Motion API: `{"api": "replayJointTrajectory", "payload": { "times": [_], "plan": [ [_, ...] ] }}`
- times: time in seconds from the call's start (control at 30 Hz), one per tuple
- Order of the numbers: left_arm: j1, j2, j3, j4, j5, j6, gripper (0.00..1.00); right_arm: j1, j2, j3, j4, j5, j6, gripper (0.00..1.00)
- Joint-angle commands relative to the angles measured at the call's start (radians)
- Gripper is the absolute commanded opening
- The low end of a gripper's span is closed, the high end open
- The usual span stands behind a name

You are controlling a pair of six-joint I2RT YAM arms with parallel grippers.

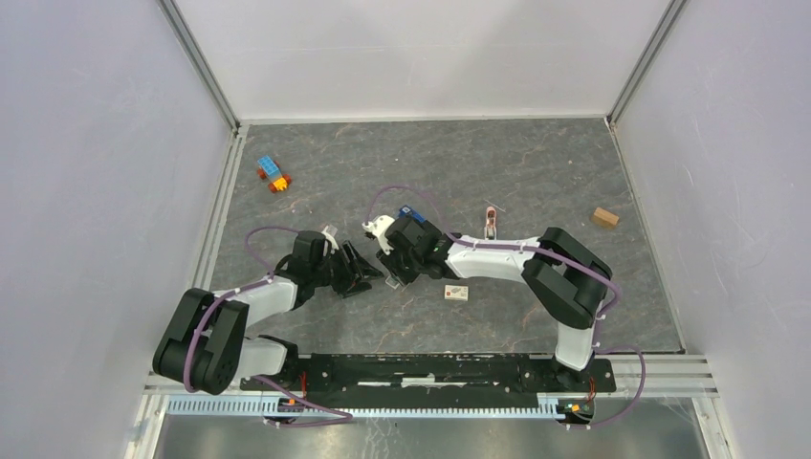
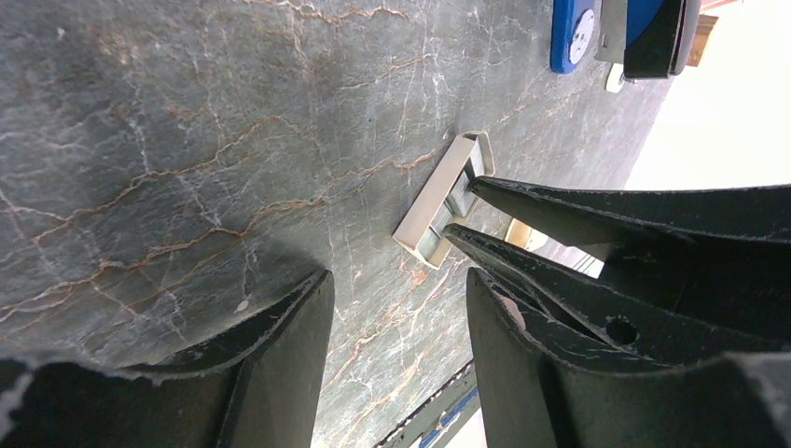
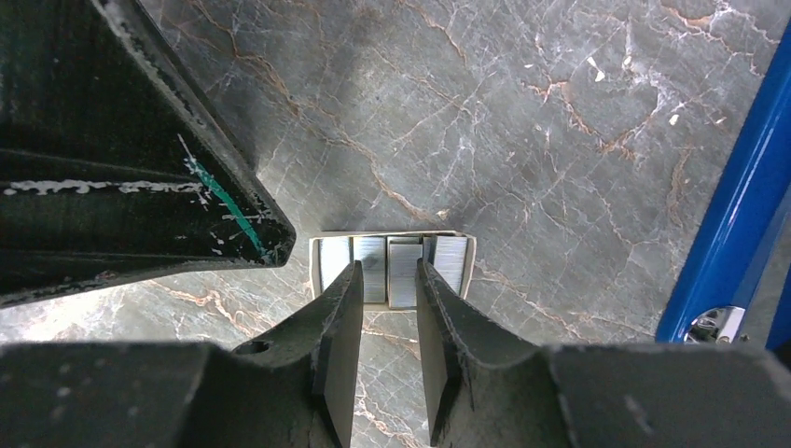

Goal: Load the staples into the stapler

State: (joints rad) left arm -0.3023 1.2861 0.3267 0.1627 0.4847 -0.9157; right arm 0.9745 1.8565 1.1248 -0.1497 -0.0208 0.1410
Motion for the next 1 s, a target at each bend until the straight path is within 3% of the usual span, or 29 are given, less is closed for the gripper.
{"api": "replayJointTrajectory", "payload": {
  "times": [0.0, 0.3, 0.73, 0.97],
  "plan": [
    [0.005, 0.022, 0.005, -0.019, -0.024, -0.012, 0.62, 0.036, 0.032, 0.024, -0.078, 0.141, -0.042, 0.33],
    [0.005, 0.014, -0.011, -0.014, -0.032, -0.018, 0.61, 0.073, 0.036, 0.036, -0.083, 0.249, -0.050, 0.27],
    [0.005, 0.006, -0.011, -0.014, -0.033, -0.020, 0.61, 0.072, 0.027, 0.024, -0.057, 0.233, -0.038, 0.10],
    [0.005, 0.018, -0.011, -0.010, -0.032, -0.020, 0.61, 0.062, -0.032, -0.005, 0.003, 0.120, -0.001, 0.08]
  ]
}}
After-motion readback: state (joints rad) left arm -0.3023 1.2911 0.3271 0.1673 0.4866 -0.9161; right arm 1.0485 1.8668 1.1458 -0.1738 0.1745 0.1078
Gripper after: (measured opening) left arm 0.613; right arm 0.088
